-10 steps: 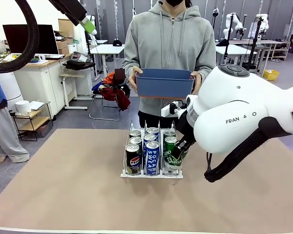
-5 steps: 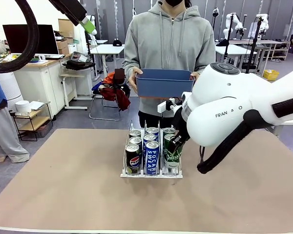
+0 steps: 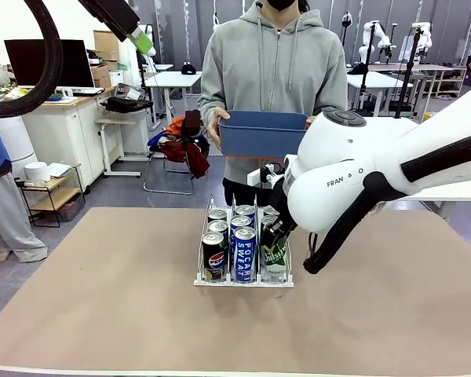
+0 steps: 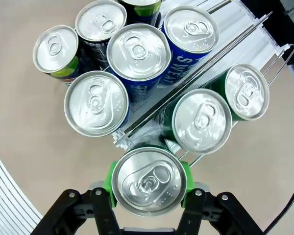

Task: Fill the beverage cans into the dispenser.
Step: Place the picked Sprite in the line of the Automatic Can Dispenser with the same cans.

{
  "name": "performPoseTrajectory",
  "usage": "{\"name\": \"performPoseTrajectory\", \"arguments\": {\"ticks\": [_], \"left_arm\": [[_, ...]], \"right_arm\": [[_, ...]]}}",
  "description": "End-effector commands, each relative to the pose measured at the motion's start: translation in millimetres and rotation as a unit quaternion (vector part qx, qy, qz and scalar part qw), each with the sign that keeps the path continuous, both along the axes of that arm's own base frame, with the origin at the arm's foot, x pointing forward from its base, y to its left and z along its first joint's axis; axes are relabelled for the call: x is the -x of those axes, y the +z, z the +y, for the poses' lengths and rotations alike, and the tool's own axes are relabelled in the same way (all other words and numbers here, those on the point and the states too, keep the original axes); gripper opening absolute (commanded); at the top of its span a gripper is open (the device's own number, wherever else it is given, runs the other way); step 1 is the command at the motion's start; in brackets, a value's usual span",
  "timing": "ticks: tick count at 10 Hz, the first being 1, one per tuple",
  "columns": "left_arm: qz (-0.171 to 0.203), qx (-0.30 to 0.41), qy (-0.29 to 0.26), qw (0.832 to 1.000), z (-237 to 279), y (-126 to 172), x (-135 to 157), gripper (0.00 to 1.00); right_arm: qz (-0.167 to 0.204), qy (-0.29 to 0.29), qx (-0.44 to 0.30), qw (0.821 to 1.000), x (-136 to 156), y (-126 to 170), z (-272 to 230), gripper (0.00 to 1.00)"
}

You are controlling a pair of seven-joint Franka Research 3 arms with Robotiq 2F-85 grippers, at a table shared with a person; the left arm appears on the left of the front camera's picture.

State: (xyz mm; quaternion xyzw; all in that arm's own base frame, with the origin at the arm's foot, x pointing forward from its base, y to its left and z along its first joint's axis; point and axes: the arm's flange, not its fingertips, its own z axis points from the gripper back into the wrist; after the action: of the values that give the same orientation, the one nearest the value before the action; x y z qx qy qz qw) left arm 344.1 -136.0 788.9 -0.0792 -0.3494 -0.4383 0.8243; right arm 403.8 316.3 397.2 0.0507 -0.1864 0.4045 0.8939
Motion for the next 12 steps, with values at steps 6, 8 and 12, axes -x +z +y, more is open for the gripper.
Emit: {"name": "performPoseTrajectory", "arguments": {"ticks": [6, 8, 12], "left_arm": [[0.003, 0.003, -0.004, 1.000, 2.2, -1.1, 0.7, 1.00], [0.003, 0.003, -0.004, 1.000, 2.2, -1.1, 0.7, 1.00], [0.003, 0.003, -0.004, 1.000, 2.2, -1.1, 0.7, 1.00]], "right_arm": [[0.020, 0.019, -0.007, 1.000, -7.8, -1.5, 0.1, 0.58], [0.023, 0.008, -0.002, 1.000, -4.3, 3.0, -0.6, 0.76], [0.045, -0.014, -0.011, 0.999, 8.6, 29.8, -8.6, 1.00]]}}
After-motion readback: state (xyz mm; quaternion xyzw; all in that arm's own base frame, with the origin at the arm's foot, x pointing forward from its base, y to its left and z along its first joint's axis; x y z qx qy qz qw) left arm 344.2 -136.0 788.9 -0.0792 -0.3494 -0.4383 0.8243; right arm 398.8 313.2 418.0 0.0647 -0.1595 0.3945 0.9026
